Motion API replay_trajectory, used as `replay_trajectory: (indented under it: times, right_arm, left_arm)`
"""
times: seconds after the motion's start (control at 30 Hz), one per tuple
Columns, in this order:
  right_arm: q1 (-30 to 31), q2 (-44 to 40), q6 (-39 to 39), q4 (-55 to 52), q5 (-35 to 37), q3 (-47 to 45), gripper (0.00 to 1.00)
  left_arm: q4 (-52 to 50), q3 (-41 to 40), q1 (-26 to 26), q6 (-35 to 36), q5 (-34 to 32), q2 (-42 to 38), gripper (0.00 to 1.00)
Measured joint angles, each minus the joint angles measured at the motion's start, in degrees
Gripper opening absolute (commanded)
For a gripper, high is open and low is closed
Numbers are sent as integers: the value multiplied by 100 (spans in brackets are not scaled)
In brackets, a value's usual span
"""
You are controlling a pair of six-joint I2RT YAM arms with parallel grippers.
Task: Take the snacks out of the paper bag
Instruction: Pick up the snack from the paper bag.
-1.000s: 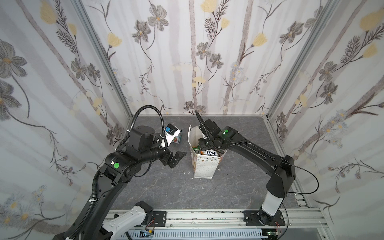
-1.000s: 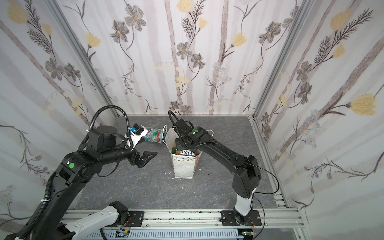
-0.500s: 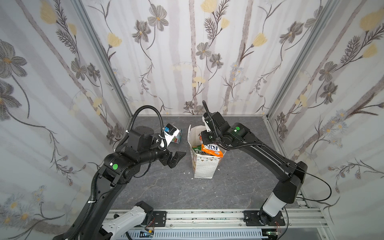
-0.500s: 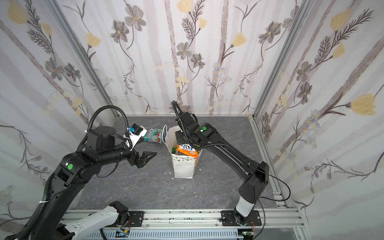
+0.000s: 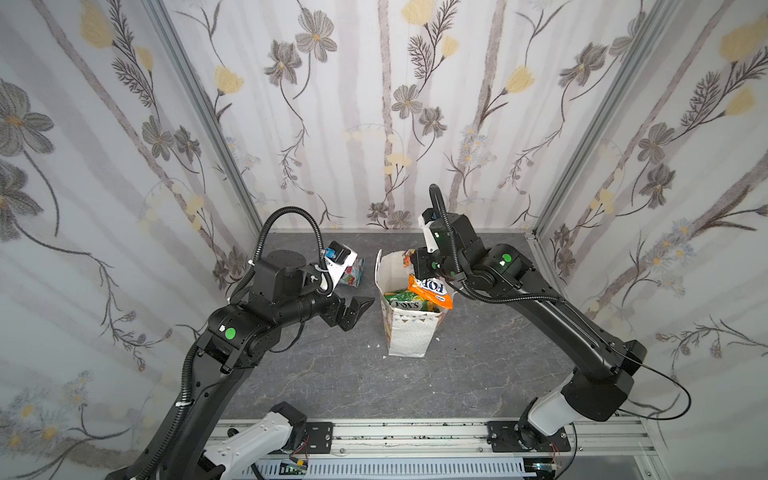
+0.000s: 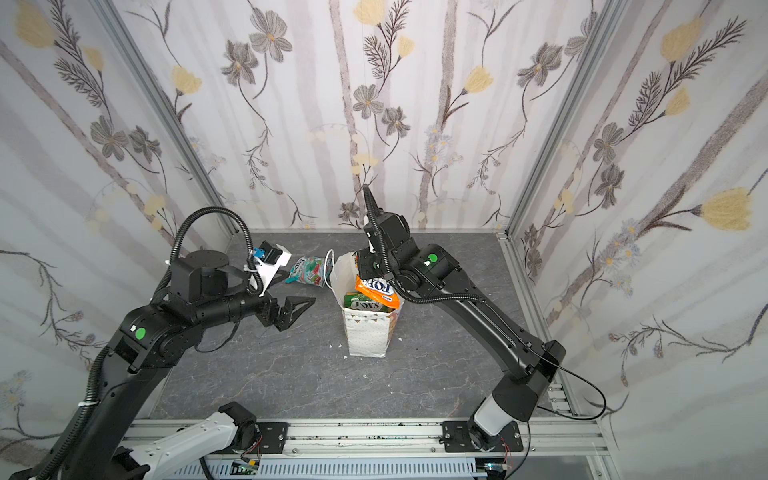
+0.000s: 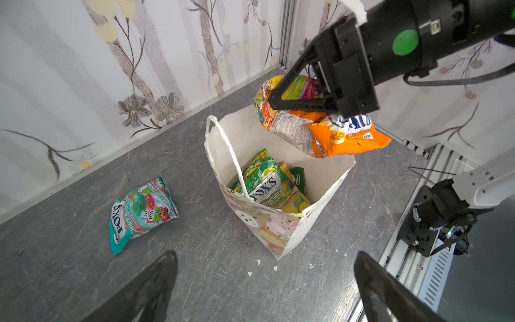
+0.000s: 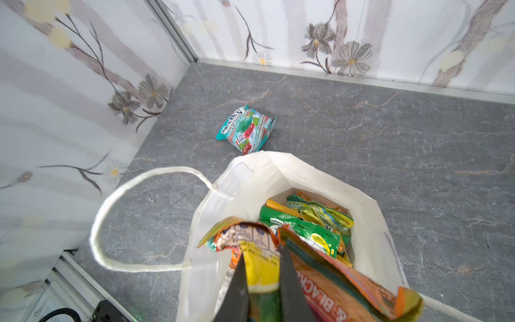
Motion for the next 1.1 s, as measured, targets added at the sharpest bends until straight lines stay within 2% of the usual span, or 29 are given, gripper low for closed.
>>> replay_trajectory:
  times: [0.13,0.27,0.6,0.9,1.1]
  right_arm:
    - [212,-319,-15,352,151,11,0]
    - [389,-533,-304,776,387,13,0]
    - [1215,-612,-1545,1764,1320,170,0]
    - [1770,-68,-2441,1941,1873,769,0]
    - [1919,260,-2675,1709,1958,1161,0]
  left_arm:
    - [387,116,0,-765,9,66,100]
    - [645,592,-2,-1593,-160,306,100]
    - [1169,1209,44,-3283,-319,804,100]
    - [1904,890,249,-4736,125,835,100]
    - [2562,501,378,-5532,507,695,91]
